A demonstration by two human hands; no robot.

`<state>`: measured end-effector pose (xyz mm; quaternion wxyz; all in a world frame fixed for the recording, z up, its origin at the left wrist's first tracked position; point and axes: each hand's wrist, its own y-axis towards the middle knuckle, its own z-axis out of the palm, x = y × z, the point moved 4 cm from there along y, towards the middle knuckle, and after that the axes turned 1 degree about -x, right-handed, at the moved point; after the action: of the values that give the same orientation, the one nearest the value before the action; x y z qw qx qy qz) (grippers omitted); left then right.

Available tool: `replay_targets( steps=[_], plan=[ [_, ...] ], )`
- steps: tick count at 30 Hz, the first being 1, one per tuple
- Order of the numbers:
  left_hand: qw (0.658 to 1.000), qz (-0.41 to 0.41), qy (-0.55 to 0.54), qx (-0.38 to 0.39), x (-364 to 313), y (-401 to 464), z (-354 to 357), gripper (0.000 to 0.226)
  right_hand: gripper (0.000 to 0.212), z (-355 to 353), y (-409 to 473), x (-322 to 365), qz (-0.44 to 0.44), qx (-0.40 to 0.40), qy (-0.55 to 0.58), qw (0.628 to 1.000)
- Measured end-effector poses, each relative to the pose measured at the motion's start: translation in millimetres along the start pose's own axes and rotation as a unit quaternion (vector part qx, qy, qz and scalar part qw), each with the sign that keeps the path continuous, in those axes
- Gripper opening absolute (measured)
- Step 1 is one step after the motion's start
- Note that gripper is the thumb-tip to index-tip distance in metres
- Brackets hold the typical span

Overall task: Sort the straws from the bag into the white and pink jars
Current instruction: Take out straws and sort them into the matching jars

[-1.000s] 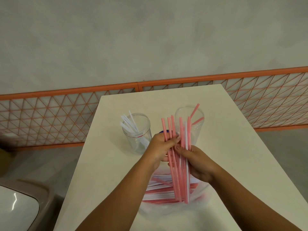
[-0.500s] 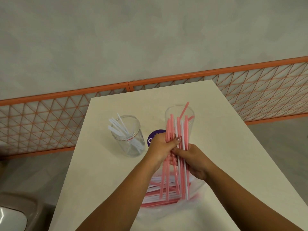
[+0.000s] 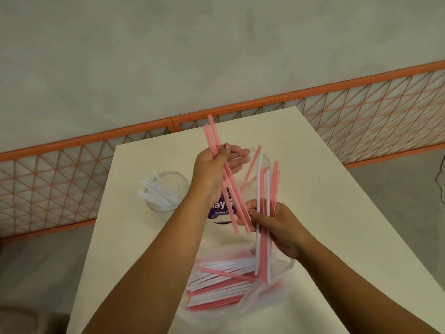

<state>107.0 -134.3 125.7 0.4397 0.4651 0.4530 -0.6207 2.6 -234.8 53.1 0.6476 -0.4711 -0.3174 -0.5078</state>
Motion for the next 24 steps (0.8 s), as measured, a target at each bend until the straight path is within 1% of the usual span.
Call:
replay_targets(
  steps=[4, 7, 8, 10, 13, 16, 19, 22, 24],
  plan=[
    [0.994, 0.082, -0.061, -0.037, -35.8, 23.6, 6.7, 0.028, 0.016, -6.6, 2.3, 0.2, -0.023, -0.029, 0.026, 0.999],
    [0.978, 0.174, -0.102, -0.054, -52.4, 34.7, 10.2, 0.028, 0.016, -11.6, 2.9, -1.6, -0.015, -0.037, 0.026, 0.999],
    [0.973, 0.201, -0.096, -0.061, -52.9, 36.9, 11.4, 0.027, 0.017, -13.6, 3.1, -2.3, -0.011, -0.037, 0.029, 0.999],
    [0.968, 0.234, -0.053, -0.078, -44.9, 40.2, 14.9, 0.025, 0.019, -17.1, 3.4, -3.6, -0.001, -0.032, 0.041, 0.999],
    [0.969, 0.23, 0.037, -0.085, -16.5, 42.6, 20.3, 0.018, 0.019, -17.7, 3.7, -4.2, 0.014, -0.02, 0.059, 0.998],
    [0.975, 0.197, 0.075, -0.073, 7.5, 41.7, 23.7, 0.011, 0.019, -14.3, 4.9, -3.5, 0.021, -0.004, 0.089, 0.996],
    [0.977, 0.171, 0.11, -0.068, 20.5, 39.3, 24.7, 0.013, 0.021, -13.6, 5.4, -3.7, 0.018, -0.006, 0.12, 0.993],
    [0.972, 0.155, 0.161, -0.066, 29.1, 38.0, 20.5, 0.008, 0.022, -13.5, 5.0, -3.6, 0.007, -0.001, 0.13, 0.991],
    [0.963, 0.164, 0.203, -0.066, 32.4, 36.4, 15.3, 0.006, 0.024, -11.4, 4.7, -3.4, 0.002, 0.011, 0.12, 0.993]
  ],
)
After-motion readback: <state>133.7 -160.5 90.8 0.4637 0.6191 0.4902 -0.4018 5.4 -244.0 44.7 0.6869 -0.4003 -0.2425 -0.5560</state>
